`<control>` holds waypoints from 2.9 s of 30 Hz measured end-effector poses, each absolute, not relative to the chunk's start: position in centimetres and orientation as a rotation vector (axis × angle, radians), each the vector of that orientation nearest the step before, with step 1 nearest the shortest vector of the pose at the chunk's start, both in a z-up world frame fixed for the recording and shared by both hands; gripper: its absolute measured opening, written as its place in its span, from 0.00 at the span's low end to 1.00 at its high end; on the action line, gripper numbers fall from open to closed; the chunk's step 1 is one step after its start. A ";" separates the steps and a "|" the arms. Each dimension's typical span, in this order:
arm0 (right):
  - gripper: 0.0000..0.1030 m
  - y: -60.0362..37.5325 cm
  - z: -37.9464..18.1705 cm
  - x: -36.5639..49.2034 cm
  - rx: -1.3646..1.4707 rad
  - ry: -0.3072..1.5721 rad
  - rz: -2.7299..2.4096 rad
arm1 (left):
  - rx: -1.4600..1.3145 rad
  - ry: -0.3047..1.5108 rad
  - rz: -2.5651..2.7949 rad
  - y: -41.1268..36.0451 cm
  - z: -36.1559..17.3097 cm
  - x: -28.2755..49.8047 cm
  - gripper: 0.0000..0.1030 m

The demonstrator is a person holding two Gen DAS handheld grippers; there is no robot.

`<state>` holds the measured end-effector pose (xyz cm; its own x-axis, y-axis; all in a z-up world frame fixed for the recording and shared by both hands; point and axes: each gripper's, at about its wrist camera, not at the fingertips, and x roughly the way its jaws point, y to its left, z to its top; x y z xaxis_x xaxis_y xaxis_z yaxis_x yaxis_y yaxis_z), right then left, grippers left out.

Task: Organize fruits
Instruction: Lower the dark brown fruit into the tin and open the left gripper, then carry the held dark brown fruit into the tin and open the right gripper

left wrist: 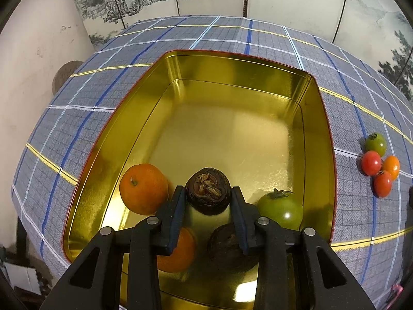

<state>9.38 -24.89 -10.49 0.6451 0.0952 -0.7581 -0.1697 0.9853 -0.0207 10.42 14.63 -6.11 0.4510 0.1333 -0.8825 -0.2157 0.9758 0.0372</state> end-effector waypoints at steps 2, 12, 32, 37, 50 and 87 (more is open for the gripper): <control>0.37 -24.9 -10.5 9.3 -0.094 0.857 0.150 | -0.082 1.081 0.216 14.6 -6.1 10.4 0.36; 0.36 -24.9 -10.5 9.4 -0.094 0.856 0.148 | -0.071 1.083 0.218 14.6 -6.2 10.6 0.36; 0.35 -23.4 -9.0 9.6 -0.072 0.844 0.117 | -0.098 1.026 0.188 14.9 -5.2 9.8 0.46; 0.35 -21.4 -7.5 9.3 -0.083 0.816 0.162 | -0.077 0.991 0.182 14.4 -4.3 9.1 0.50; 0.35 -13.2 -5.1 7.5 -0.149 0.757 0.373 | -0.054 0.917 0.182 14.1 -2.1 6.5 0.50; 0.35 7.9 -6.7 5.5 -0.364 0.800 0.765 | -0.266 0.897 0.417 26.0 -1.6 -1.3 0.51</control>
